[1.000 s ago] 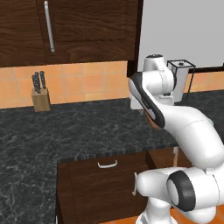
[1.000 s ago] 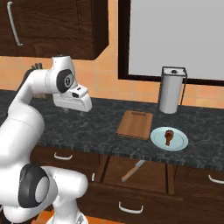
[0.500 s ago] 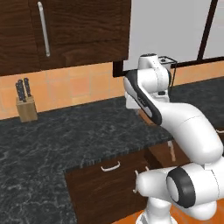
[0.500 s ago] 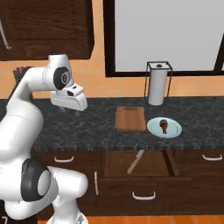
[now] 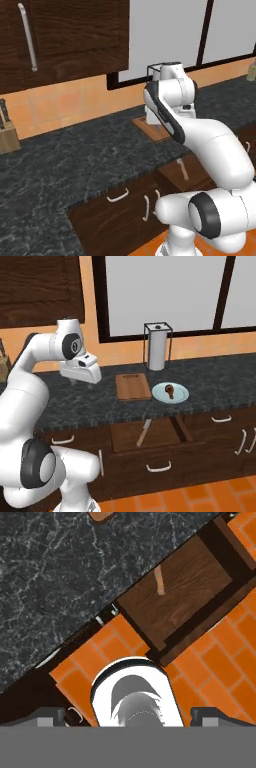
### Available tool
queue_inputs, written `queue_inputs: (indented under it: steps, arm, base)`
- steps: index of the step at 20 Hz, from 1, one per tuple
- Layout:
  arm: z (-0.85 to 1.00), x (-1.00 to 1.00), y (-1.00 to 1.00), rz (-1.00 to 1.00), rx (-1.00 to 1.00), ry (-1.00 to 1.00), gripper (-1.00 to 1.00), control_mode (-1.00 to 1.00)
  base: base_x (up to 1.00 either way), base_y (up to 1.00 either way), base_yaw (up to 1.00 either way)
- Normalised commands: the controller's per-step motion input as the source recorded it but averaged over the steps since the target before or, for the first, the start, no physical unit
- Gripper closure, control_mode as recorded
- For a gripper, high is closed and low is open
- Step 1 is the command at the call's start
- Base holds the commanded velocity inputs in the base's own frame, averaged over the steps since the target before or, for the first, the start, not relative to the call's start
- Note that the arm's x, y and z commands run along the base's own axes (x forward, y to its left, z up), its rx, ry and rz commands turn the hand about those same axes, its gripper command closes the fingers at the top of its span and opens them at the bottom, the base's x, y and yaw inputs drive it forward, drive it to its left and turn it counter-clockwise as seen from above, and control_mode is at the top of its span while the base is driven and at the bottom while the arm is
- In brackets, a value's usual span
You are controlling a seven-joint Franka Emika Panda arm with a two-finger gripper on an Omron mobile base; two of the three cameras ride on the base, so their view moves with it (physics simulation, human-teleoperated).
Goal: Pick up the knife from the drawer and place it on the cutting board. Then place the meat from the plate to the cutting board.
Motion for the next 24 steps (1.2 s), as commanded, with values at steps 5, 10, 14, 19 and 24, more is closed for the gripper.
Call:
queue_inputs:
  steps: [5,10,14,19,24]
  arm:
    - [0.00,0.00,0.00,0.00,0.00,0.00,-1.00,1.00]
    - [0.00,0.00,0.00,0.00,0.00,0.00,-1.00,1.00]
    - [0.00,0.00,0.00,0.00,0.00,0.00,-1.00,1.00]
    - [0.00,0.00,0.00,0.00,0.00,0.00,-1.00,1.00]
    - [0.00,0.00,0.00,0.00,0.00,0.00,-1.00,1.00]
  base:
    - [0.81,0.22,-0.17]
    - [0.52,0.24,-0.06]
    - [0.00,0.19,-0.20]
    - [-0.06,0.38,-0.35]
    - [-0.02,0.31,-0.35]
